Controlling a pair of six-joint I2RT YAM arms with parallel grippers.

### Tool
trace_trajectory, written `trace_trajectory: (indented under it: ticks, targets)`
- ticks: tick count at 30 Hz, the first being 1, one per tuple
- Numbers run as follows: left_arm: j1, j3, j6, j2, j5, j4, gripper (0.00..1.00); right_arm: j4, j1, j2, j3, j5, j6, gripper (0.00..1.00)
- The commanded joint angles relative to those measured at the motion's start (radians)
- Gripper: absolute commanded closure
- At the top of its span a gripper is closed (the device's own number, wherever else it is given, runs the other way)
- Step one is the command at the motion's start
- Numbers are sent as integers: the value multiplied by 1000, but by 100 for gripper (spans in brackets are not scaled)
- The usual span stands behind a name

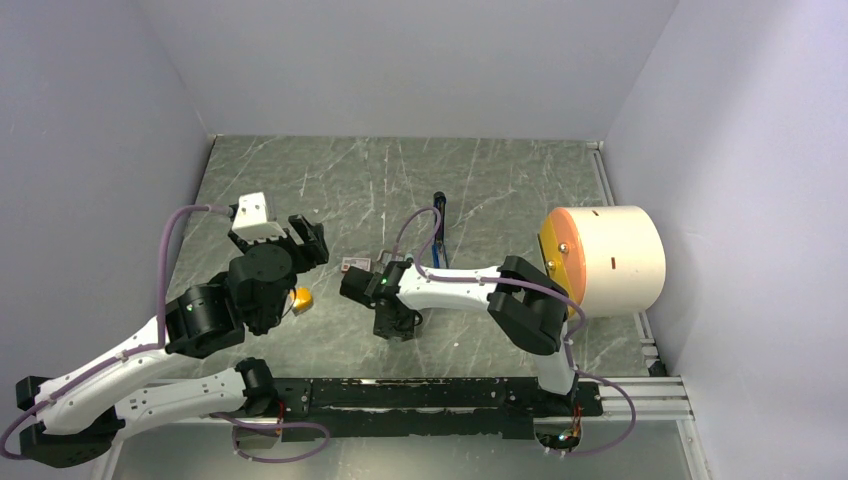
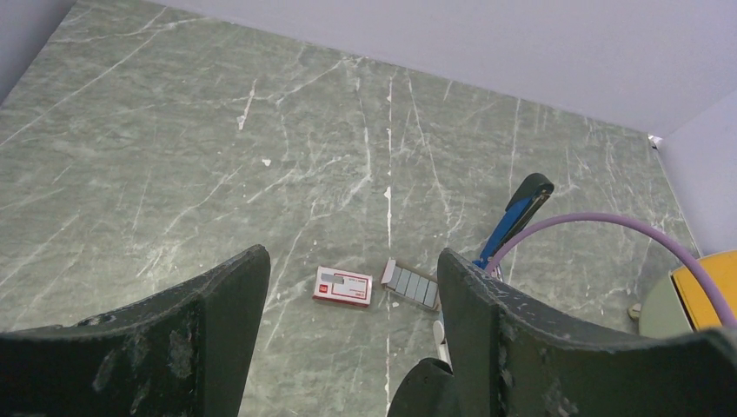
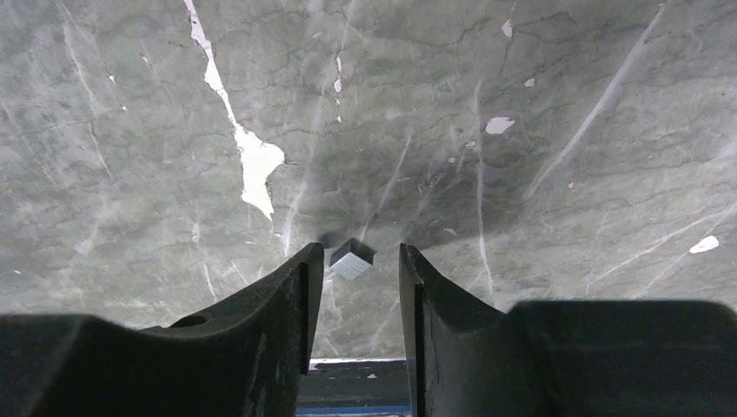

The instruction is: Load the staples into the stapler

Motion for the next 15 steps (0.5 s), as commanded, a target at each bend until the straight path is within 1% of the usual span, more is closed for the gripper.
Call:
trace_trajectory:
  ticks: [1,12,15]
  targets:
    - [0,-7,-17,1,-32,-8,25,-34,5,23,-5,-7,-25,58]
    - [0,-9,-21,2,-34,-14,25,-49,9,24,-24,-30,-66,59]
    - [0,-10,-23,4,-32,-15,25,-41,8,9,-39,-34,-72,64]
